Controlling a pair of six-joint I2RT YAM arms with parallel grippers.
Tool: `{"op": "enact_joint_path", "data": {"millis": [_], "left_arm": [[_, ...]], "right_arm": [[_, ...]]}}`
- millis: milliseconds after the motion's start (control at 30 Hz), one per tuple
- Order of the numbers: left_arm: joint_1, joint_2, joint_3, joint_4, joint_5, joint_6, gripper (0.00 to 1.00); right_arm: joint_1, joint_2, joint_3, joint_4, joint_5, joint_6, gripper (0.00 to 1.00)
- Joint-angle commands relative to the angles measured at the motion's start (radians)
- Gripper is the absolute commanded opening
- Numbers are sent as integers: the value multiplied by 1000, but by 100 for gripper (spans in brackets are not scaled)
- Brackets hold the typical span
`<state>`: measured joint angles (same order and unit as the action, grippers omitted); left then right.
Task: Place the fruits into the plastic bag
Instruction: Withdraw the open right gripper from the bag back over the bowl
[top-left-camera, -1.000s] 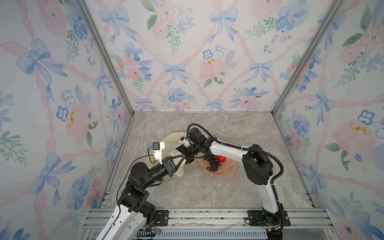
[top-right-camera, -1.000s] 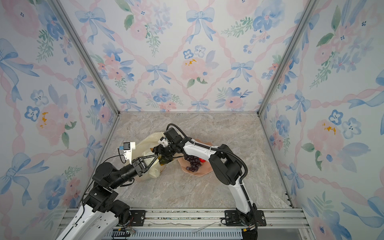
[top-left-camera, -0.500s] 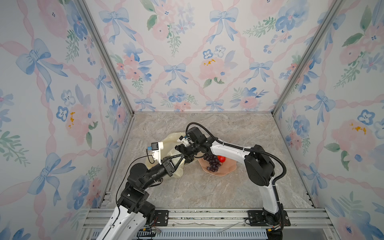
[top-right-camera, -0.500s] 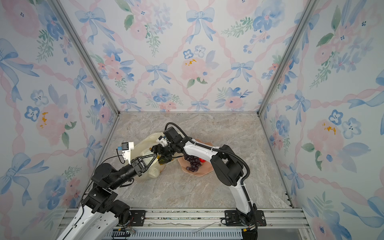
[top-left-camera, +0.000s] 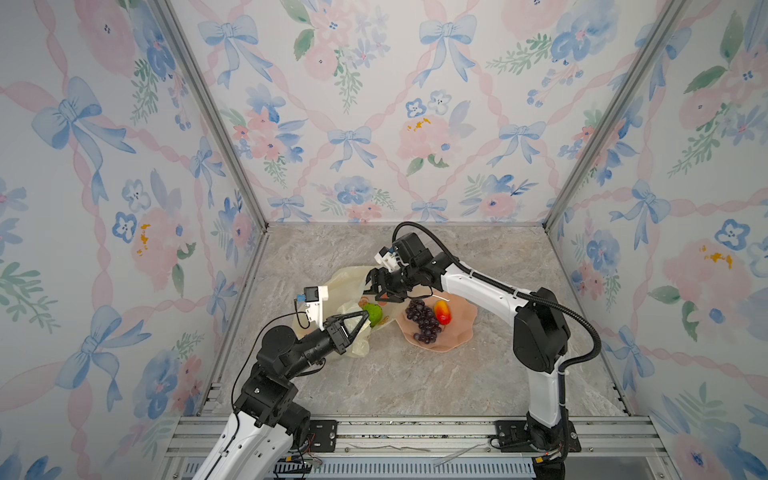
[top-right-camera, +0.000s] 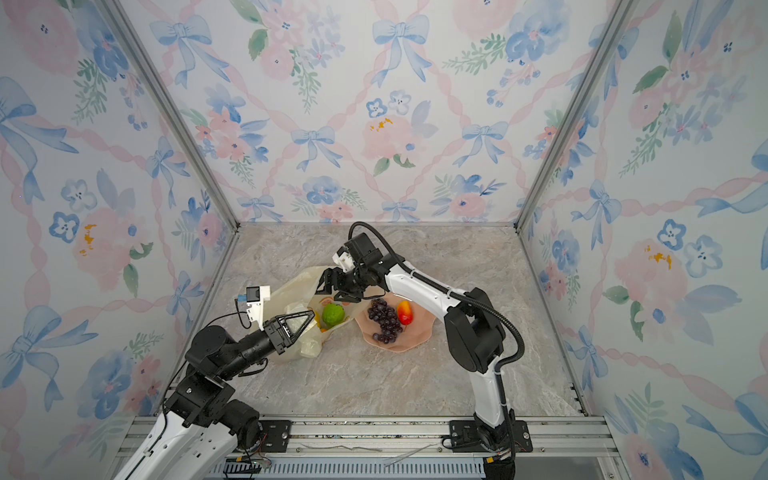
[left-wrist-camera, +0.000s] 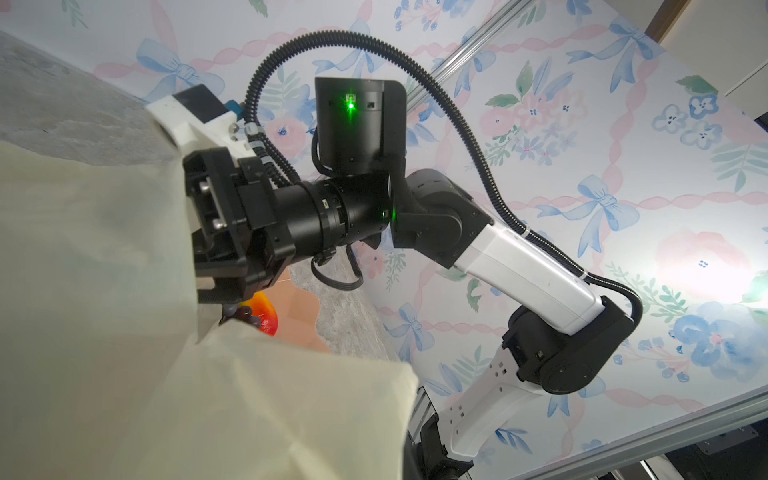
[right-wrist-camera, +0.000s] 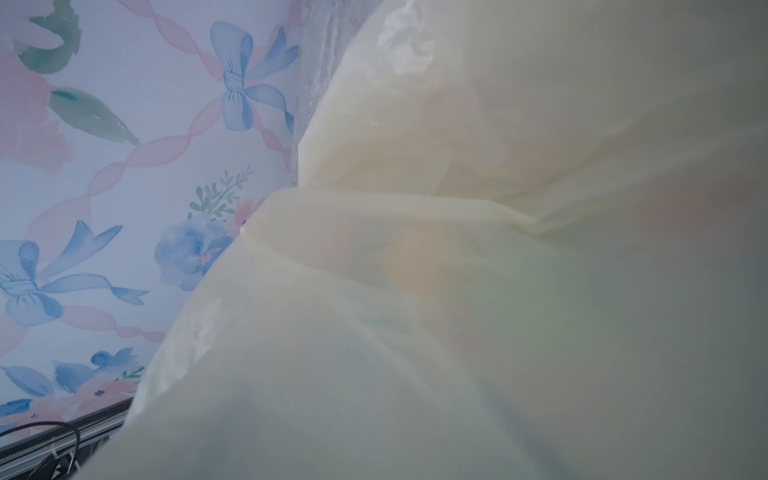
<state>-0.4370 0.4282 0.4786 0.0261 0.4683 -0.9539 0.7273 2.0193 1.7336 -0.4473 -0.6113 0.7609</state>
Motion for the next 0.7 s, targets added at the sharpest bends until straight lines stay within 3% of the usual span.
{"op": "enact_joint_path", "data": {"millis": [0, 367, 667], "left_arm": [[2, -6, 8, -6, -8, 7, 0], [3, -17, -27, 33, -30, -29, 0], [2, -14, -47, 58, -51, -32, 0]], "right_arm": [[-46, -16, 58, -11, 46, -37, 81], [-109, 96, 130, 317, -63, 160, 81], [-117, 37, 91, 339, -93, 181, 81]]}}
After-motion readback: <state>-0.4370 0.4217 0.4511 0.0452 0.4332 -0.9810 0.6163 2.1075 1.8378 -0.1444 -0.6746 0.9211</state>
